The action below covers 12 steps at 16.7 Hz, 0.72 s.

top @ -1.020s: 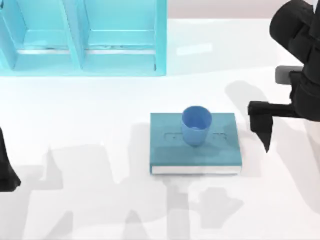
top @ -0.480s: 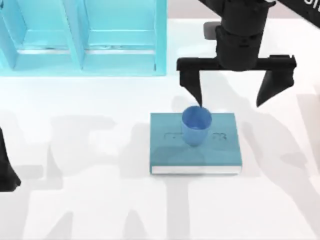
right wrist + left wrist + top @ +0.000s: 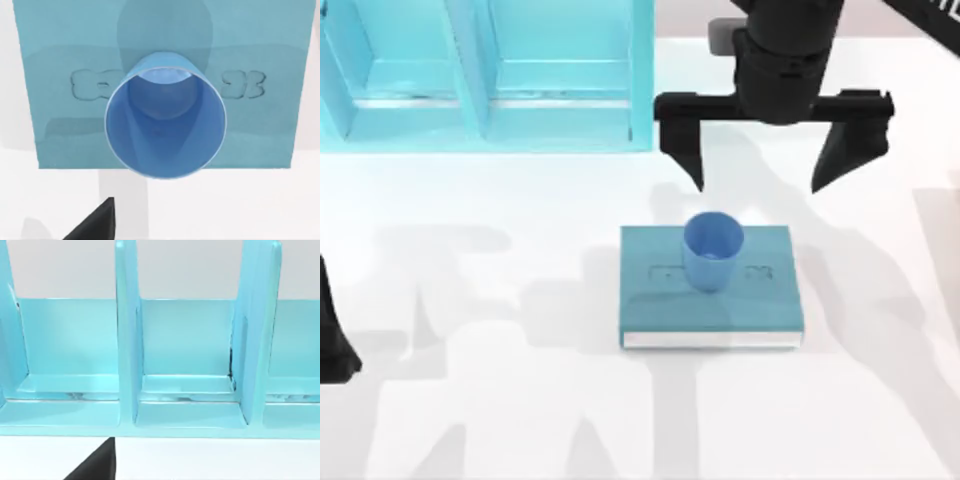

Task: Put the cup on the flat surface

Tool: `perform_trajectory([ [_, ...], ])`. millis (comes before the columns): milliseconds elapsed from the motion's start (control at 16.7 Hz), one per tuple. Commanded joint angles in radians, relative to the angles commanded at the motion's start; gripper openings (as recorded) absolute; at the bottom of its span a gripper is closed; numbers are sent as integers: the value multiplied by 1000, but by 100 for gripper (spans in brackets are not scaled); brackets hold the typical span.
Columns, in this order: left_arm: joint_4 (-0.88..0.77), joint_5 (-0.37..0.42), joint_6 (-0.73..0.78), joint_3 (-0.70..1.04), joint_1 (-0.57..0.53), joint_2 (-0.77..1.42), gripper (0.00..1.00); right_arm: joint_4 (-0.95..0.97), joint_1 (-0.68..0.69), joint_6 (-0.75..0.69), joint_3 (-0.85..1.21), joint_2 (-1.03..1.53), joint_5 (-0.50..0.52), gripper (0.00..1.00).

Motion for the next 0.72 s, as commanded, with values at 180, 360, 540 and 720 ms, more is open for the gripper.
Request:
perform_trajectory([
  [180, 0, 0, 0, 0, 0, 0, 100, 16, -4, -1, -18, -5, 0, 100],
  [360, 0, 0, 0, 0, 0, 0, 100, 107, -1, -2, -115, -11, 0, 100],
  [540, 0, 0, 0, 0, 0, 0, 100, 241, 0, 0, -263, -20, 0, 100],
  [720, 0, 0, 0, 0, 0, 0, 100, 368, 3, 3, -395, -25, 0, 100],
])
